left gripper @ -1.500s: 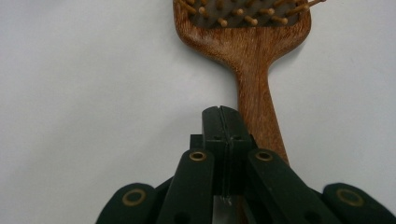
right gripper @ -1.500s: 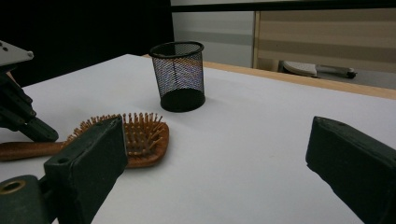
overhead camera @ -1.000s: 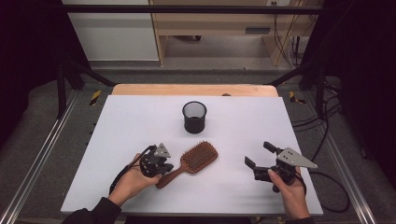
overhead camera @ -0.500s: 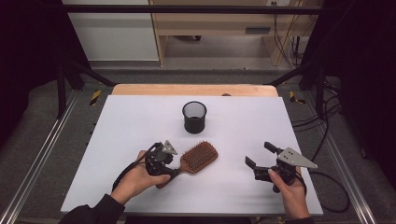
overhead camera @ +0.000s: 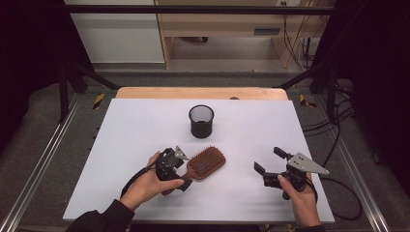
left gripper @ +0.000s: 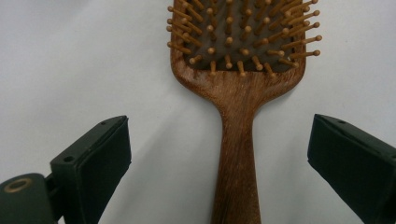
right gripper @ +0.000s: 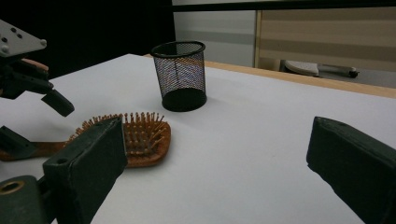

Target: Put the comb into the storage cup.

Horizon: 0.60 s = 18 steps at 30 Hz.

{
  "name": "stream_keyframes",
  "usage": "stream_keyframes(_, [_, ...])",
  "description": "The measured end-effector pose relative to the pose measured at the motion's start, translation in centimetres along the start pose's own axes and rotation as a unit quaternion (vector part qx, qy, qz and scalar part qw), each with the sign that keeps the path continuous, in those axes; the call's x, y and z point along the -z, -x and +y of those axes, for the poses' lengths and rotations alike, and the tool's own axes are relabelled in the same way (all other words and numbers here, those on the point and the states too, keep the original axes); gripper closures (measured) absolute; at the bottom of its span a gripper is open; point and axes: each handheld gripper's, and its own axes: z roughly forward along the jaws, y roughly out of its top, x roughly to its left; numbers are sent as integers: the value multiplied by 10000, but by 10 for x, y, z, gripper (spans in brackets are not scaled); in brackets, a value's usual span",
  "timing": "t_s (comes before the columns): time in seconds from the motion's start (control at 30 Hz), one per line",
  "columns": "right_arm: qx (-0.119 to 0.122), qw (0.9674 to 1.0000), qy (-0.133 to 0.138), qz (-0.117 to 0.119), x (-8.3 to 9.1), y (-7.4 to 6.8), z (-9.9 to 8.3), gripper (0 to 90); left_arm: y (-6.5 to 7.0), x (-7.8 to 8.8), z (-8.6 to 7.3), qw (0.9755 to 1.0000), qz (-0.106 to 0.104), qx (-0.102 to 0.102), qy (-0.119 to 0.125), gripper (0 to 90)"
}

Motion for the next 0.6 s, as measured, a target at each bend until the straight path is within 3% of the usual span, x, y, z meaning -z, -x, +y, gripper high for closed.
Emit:
stream_keyframes(0.17, [-6,10000,-8,1,0,0,0,49,3,-4,1,10000,-21,-60,-70,101])
stream_keyframes(0.23, [-4,10000,-8,0,0,0,0,49,4,-5,2,9999,-61,-62,-86,194])
stream_keyframes(0.27, [-4,10000,-8,0,0,0,0,49,4,-6,2,9999,-77,-82,-116,194])
stream_keyframes(0.33, [1,10000,-14,3,0,0,0,49,4,-7,3,9997,-173,-113,-161,322])
stream_keyframes(0.4, [2,10000,-17,6,0,0,0,49,3,-7,3,9996,-209,-129,-161,356])
stream_keyframes(0.43, [12,10000,-19,9,0,0,0,49,3,-8,3,9993,-270,-136,-205,432])
stream_keyframes(0.6, [13,10000,-18,13,-1,0,0,49,1,-12,3,9990,-346,-125,-268,533])
